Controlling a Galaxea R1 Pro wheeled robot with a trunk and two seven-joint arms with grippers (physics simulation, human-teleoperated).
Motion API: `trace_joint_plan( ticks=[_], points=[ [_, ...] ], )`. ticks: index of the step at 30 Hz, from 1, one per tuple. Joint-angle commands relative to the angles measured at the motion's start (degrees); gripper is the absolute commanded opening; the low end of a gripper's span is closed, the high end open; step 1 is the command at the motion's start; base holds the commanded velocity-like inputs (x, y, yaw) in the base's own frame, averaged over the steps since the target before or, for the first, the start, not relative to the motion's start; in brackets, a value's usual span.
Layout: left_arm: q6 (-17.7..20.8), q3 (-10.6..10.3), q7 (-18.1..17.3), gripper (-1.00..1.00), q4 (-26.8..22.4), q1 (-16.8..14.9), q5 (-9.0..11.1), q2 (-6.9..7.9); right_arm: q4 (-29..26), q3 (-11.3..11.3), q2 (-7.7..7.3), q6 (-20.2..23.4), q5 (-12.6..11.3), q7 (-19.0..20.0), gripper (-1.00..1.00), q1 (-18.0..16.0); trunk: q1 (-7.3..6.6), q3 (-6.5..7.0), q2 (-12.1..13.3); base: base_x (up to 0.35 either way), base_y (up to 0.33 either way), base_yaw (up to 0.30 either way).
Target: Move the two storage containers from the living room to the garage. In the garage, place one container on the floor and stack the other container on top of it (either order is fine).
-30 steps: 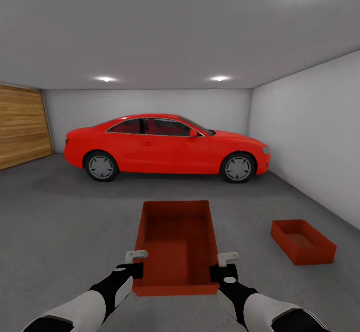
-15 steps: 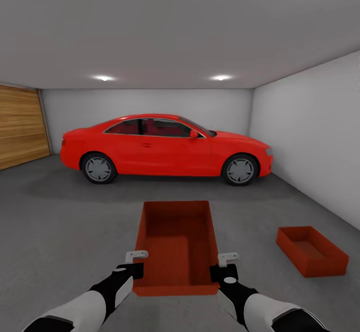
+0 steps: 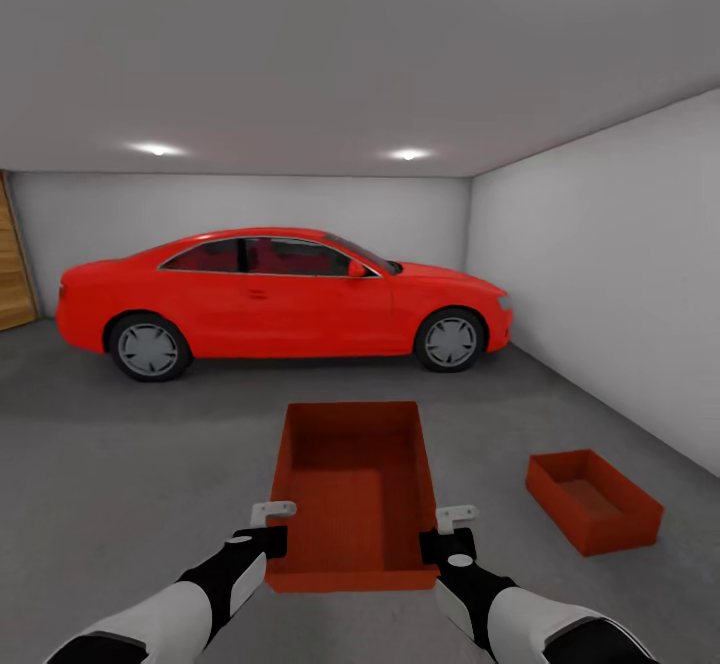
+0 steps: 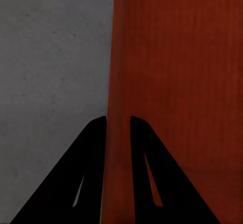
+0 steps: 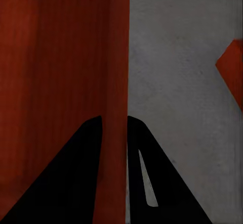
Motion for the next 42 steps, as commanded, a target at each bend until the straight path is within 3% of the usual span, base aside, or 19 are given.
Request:
trace_joint_plan(
  ticks=[1, 16, 42],
  points=[
    [-0.2, 3.3, 0.7, -1.0, -0.4, -0.1, -0.5, 5.07, 0.1, -2.5, 0.04, 0.0, -0.1, 0.2, -1.0, 0.0, 0.04, -0.08, -0.1, 0.323, 0.0, -0.247],
    [-0.2, 3.3, 0.7, -1.0, -0.4, -0.1, -0.5, 5.1, 0.1, -2.5, 0.04, 0.0, -0.1, 0.2, -1.0, 0.0, 0.04, -0.08, -0.1, 0.323, 0.036, -0.247],
    [-0.2, 3.3, 0.6, -1.0, -0.4, -0.1, -0.5, 5.15, 0.1, -2.5, 0.04, 0.0, -0.1, 0.2, -1.0, 0.0, 0.04, -0.08, -0.1, 0.32, 0.172, -0.247]
  ],
)
